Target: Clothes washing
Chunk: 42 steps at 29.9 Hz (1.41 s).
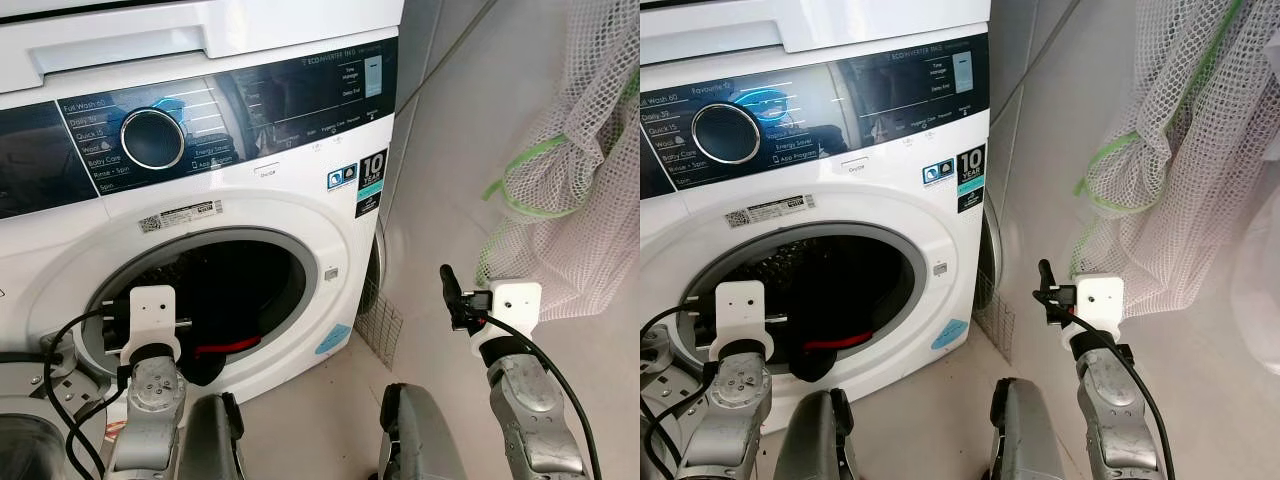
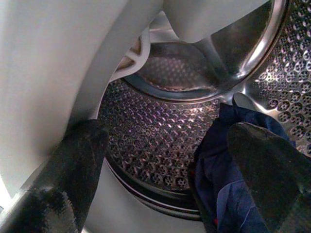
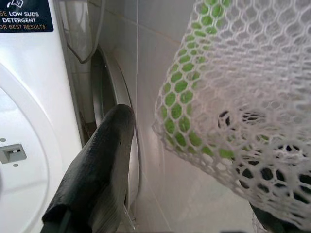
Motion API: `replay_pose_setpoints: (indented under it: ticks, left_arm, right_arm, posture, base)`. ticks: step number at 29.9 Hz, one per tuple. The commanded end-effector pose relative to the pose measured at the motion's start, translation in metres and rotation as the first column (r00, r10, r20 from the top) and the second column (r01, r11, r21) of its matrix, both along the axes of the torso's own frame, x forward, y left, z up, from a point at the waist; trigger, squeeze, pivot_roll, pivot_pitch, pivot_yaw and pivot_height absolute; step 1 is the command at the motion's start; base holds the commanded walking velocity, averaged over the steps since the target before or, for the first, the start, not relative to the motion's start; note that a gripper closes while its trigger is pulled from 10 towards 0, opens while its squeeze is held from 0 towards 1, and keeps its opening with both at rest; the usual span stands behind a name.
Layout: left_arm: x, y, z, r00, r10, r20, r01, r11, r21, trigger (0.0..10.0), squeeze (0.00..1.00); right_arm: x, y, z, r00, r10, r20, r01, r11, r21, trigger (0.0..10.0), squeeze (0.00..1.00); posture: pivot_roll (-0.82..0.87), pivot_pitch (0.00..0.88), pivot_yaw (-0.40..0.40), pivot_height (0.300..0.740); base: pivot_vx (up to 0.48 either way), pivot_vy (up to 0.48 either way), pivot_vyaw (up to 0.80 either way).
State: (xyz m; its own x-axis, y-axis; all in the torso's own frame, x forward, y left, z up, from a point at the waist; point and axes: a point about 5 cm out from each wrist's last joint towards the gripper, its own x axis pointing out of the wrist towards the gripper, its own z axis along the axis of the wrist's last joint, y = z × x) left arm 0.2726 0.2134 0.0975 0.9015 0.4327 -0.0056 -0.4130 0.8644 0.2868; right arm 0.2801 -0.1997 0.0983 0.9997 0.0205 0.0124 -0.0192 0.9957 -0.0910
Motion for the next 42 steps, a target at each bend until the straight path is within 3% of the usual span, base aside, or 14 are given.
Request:
replay_pose_setpoints:
  ticks: [1,35,36,39,42]
  left_arm:
    - [-0.001,0.007,0.008,0.999,0.039,0.033,-0.040,0.999,0.019,10.0,0.00]
    - [-0.001,0.007,0.008,0.999,0.039,0.033,-0.040,0.999,0.019,10.0,0.00]
    - [0.002,-0.004,0.009,0.999,-0.016,0.035,0.016,1.000,-0.004,10.0,0.00]
    - [0.006,-0.018,0.012,0.997,-0.070,0.044,0.071,0.997,-0.027,10.0,0.00]
    - [0.006,-0.018,0.012,0.997,-0.069,0.044,0.071,0.997,-0.027,10.0,0.00]
  right_arm:
    - [-0.002,-0.001,0.001,1.000,-0.006,0.003,0.006,1.000,0.005,10.0,0.00]
    - [-0.002,-0.001,0.001,1.000,-0.006,0.003,0.006,1.000,0.005,10.0,0.00]
    - [0.000,0.000,0.003,1.000,-0.012,0.019,0.012,1.000,0.009,10.0,0.00]
    - [0.003,0.001,0.008,0.999,-0.021,0.046,0.021,1.000,0.016,10.0,0.00]
    - [0.003,0.001,0.008,0.999,-0.022,0.046,0.022,1.000,0.018,10.0,0.00]
  posture:
    - [0.10,0.218,0.019,0.511]
    - [0.10,0.218,0.019,0.511]
    - [0.09,0.000,0.000,0.515]
    - [0.09,0.000,0.000,0.527]
    - [0.09,0.000,0.000,0.536]
  base:
    - [0.000,0.000,0.00]
    - [0.000,0.000,0.00]
    - [0.000,0.000,0.00]
    - [0.000,0.000,0.00]
    - [0.000,0.000,0.00]
